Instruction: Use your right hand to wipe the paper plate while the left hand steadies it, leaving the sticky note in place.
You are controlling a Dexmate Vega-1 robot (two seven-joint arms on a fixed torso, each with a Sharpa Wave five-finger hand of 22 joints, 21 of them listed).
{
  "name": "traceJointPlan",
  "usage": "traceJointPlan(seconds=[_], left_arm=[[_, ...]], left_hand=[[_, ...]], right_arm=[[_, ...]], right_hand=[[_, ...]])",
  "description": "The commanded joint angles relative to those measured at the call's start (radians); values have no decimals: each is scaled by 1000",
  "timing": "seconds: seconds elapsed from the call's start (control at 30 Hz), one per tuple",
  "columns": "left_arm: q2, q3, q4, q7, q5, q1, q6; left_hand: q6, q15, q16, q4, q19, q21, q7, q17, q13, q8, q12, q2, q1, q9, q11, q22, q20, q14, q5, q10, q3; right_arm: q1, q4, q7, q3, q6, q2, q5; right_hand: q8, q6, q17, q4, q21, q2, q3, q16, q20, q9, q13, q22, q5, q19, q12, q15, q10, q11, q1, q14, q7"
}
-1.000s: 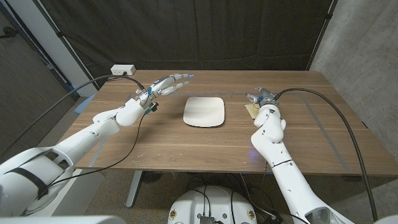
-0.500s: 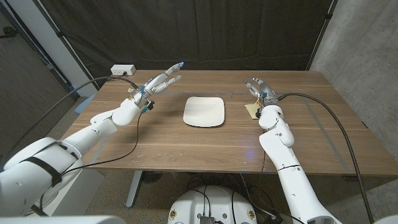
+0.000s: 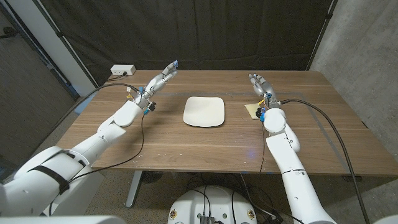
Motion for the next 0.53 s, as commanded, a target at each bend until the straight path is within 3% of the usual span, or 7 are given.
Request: traceJointPlan(seconds=[0.03,0.13,0.3,0.43,0.53], left_arm=[[-38,-93,-11,-210,-287,30,90],[-60,-111,46,-266,-296,7,76],[-127,-155,217,-374,-297,-58,41],[-181,-211,361,-444,-280,-117,12],[-204,-261,425,-469,-257,-142,10]], left_hand=[[-21,-55,0,-1,-7,-5,18,-1,3,-4,4,0,-5,-1,-3,2,-2,-15,-2,-20,-5],[-24,-55,0,-1,-10,-6,20,-1,3,-3,5,-1,-5,-1,1,2,-3,-17,-3,-22,-6],[-20,-54,1,-1,-12,-7,22,-1,3,1,6,-1,-6,-1,2,2,-2,-19,-3,-22,-7],[-21,-55,2,-1,-19,-10,21,-1,2,2,7,-1,-6,-1,2,2,0,-22,-4,-25,-8],[-21,-54,2,-1,-20,-11,21,-1,2,3,7,-1,-7,-1,-1,2,0,-23,-4,-27,-9]], right_arm=[[-20,-2,-38,55,66,30,99],[-24,-3,-55,60,74,46,111],[-38,-33,-89,26,26,75,72],[-39,-49,-109,11,7,90,53],[-29,-38,-133,10,28,102,59]], right_hand=[[9,19,-9,10,-3,-1,-4,8,-44,0,2,3,8,10,10,-55,19,1,-21,17,13],[9,23,-15,11,-4,0,-5,9,-47,0,1,3,9,19,12,-55,27,5,-27,25,19],[9,26,-19,11,-5,1,-5,9,-45,0,1,3,10,20,12,-53,30,6,-31,28,23],[7,24,-23,11,-8,2,-5,7,-41,0,1,3,11,17,11,-53,29,5,-34,27,24],[5,21,-26,10,-11,2,-5,6,-40,0,1,3,12,16,9,-52,27,6,-35,25,24]])
